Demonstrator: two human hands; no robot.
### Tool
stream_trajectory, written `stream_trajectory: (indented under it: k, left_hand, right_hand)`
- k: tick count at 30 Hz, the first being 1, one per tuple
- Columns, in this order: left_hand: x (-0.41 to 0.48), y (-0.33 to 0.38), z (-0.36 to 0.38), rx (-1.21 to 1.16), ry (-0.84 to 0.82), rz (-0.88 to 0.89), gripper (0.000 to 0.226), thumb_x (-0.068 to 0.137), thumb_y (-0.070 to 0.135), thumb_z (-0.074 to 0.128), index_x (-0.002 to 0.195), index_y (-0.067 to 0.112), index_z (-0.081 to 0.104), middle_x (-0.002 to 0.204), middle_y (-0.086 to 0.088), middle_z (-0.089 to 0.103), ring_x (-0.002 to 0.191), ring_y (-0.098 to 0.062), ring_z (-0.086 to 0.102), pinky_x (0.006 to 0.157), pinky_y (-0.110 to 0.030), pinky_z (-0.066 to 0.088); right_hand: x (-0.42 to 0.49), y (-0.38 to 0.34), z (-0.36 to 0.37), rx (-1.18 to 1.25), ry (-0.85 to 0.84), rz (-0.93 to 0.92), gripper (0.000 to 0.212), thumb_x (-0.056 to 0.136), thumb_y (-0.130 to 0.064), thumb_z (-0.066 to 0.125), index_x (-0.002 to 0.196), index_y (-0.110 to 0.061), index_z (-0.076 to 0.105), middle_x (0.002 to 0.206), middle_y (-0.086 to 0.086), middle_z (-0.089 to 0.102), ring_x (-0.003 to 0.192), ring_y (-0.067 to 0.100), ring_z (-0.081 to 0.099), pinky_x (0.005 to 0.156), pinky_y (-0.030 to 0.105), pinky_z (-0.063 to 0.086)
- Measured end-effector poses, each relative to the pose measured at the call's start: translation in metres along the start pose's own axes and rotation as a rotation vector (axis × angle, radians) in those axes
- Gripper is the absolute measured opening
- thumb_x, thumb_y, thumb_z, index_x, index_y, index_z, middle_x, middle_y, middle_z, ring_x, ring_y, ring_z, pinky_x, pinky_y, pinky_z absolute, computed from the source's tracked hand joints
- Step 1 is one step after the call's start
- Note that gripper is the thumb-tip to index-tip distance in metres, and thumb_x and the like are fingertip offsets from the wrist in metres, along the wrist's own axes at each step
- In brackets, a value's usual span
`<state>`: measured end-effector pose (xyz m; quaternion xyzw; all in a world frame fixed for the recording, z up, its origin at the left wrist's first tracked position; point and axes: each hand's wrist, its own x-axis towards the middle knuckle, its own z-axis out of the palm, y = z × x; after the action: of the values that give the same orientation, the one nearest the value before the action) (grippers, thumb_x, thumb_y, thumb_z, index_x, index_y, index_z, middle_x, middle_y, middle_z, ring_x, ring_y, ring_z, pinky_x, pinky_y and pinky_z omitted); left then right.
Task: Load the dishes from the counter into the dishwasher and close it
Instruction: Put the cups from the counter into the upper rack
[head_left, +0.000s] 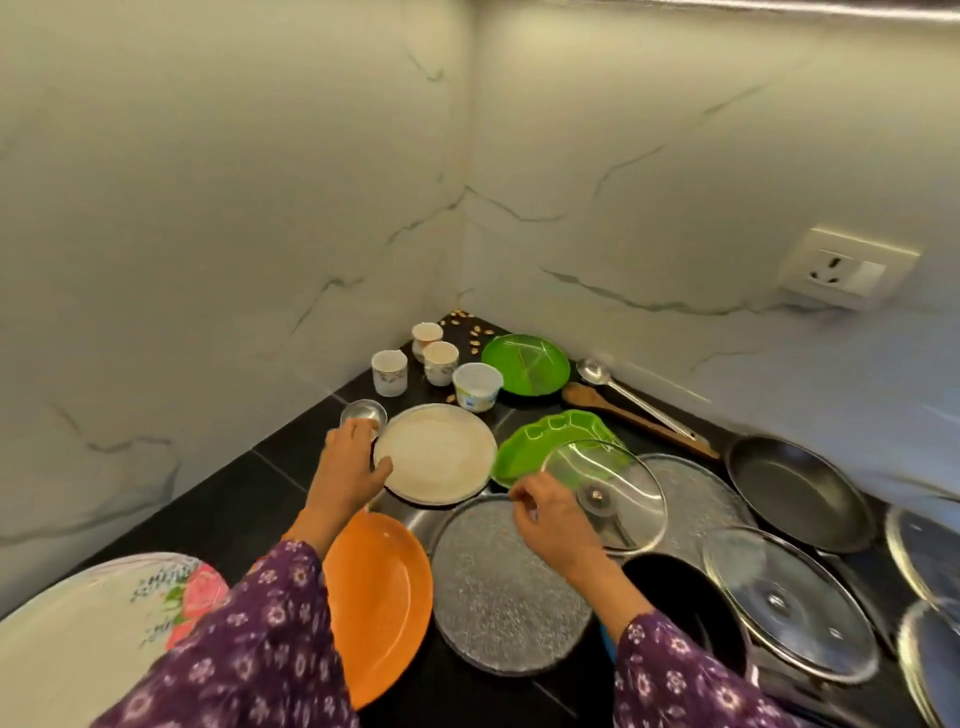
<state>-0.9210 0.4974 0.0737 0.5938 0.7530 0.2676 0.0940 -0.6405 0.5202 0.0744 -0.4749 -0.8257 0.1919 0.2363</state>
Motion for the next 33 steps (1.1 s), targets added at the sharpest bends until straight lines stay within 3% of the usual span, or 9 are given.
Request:
stream_trajectory:
  k: [3,10,13,19,26,33]
  left_hand:
    - [0.05,-0.011,0.003,0.009,-0.007,-0.061,0.059,0.082,0.025,0.069,0.134,0.011,0.043,0.136,-0.011,0.042,0.124,-0.03,0.038,0.101,-0.043,0.039]
    - [0.146,-0.023,0.02,0.137,-0.088,-0.086,0.071,0.084,0.03,0.069,0.14,0.006,0.033,0.138,-0.019,0.039,0.126,-0.037,0.038,0.103,-0.045,0.037]
    - [0.174,-0.026,0.033,0.182,-0.109,-0.058,0.072,0.081,0.033,0.07,0.138,0.007,0.034,0.135,-0.019,0.041,0.122,-0.038,0.041,0.101,-0.047,0.04]
    - [0.204,-0.026,0.056,0.297,-0.096,-0.073,0.071,0.08,0.042,0.07,0.133,0.008,0.039,0.128,-0.021,0.049,0.116,-0.038,0.046,0.097,-0.046,0.039]
    - [0.21,-0.038,0.06,0.177,-0.056,-0.193,0.059,0.085,0.03,0.068,0.129,0.0,0.042,0.124,-0.025,0.048,0.112,-0.04,0.047,0.096,-0.048,0.04]
    - [0.169,-0.01,0.014,-0.057,0.161,-0.174,0.063,0.08,0.032,0.073,0.125,0.0,0.044,0.119,-0.023,0.047,0.105,-0.039,0.051,0.086,-0.048,0.046]
  right_hand:
    - [0.006,-0.001,0.029,-0.015,-0.075,0.018,0.015,0.088,-0.015,0.052,0.101,-0.015,0.06,0.099,-0.002,0.055,0.088,0.008,0.049,0.079,0.02,0.04]
    - [0.011,0.004,0.063,-0.056,-0.182,0.048,0.018,0.091,-0.021,0.048,0.107,-0.02,0.055,0.109,-0.006,0.051,0.094,0.009,0.05,0.081,0.027,0.046]
    - [0.009,0.006,0.07,-0.074,-0.186,0.037,0.017,0.091,-0.022,0.047,0.107,-0.019,0.054,0.108,-0.006,0.051,0.097,0.007,0.047,0.081,0.02,0.043]
    - [0.007,0.007,0.07,-0.07,-0.182,0.026,0.017,0.092,-0.023,0.046,0.107,-0.018,0.053,0.109,-0.007,0.05,0.098,0.006,0.045,0.084,0.02,0.042]
    - [0.006,0.006,0.067,-0.055,-0.158,0.021,0.02,0.093,-0.024,0.047,0.11,-0.018,0.054,0.111,-0.006,0.05,0.097,0.006,0.048,0.082,0.018,0.043]
    - [-0.002,-0.002,0.053,0.0,-0.123,0.025,0.02,0.093,-0.024,0.047,0.111,-0.018,0.055,0.112,-0.007,0.05,0.097,0.002,0.044,0.082,0.014,0.037]
